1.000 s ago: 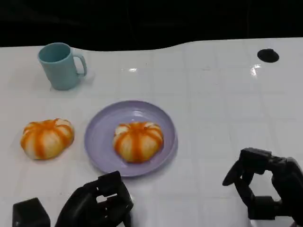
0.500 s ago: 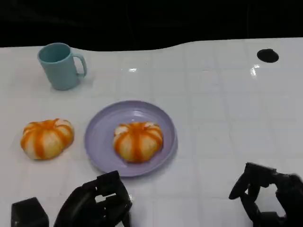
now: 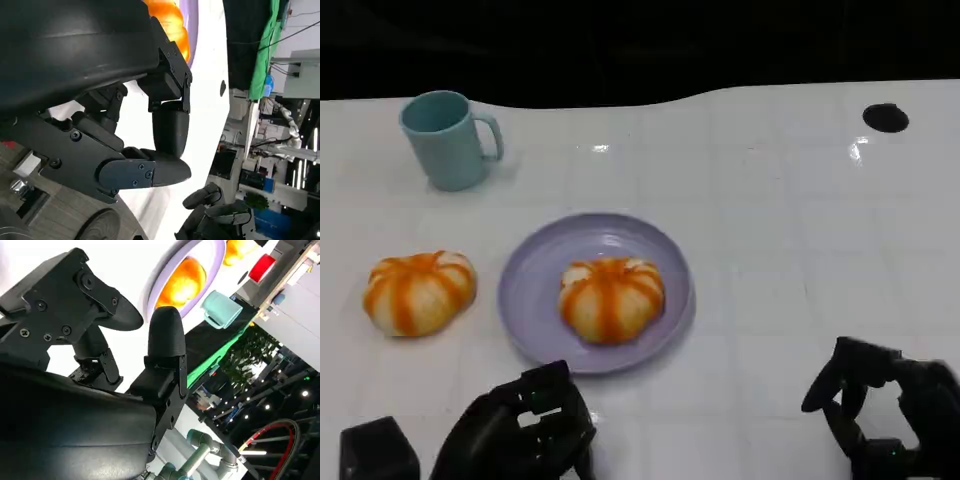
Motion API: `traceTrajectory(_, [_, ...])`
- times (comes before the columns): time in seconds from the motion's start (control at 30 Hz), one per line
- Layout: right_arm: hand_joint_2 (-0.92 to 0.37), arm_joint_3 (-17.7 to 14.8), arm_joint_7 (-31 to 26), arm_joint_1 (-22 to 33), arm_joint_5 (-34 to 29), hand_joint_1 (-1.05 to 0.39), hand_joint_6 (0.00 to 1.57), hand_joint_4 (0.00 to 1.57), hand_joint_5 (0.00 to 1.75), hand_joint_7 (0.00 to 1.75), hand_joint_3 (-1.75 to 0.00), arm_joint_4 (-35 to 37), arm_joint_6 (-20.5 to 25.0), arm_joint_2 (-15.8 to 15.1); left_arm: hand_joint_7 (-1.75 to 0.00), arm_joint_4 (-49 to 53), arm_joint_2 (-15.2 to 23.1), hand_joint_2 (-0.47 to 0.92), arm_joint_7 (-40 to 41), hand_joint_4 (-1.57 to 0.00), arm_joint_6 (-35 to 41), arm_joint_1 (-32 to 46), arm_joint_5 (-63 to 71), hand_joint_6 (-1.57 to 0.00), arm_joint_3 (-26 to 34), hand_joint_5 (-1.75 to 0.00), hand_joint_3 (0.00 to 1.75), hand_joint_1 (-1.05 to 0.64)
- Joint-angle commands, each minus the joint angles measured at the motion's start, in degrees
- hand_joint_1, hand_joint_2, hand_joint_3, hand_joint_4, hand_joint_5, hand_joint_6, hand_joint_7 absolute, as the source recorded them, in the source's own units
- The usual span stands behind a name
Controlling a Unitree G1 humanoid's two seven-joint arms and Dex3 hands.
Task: Grasp the bread from the table and place it into the plate.
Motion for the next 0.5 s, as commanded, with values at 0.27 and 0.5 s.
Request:
traceTrajectory(0.27, [-0.38,0.19,-0.57,-0.68,-1.17,-0.13,0.73,0.81,1.75,1.34,-1.23,1.00,-0.27,0.16,-1.45,0.90,1.10,0.73,-1.01,-0.79,-0.32,-0.58,-0.21,-0.74,0.87,-1.75,0.55,-0.60])
traceTrajectory(0.5, [-0.38,0.74,-0.71,-0.77,-1.76,-0.12,0.76,0.82,1.73,1.30,-1.24,0.79,-0.56,0.39,-1.44,0.75,1.22,0.73,-1.12,-0.78,-0.40,-0.52,-0.18,-0.75,0.91,-1.75,0.55,-0.60])
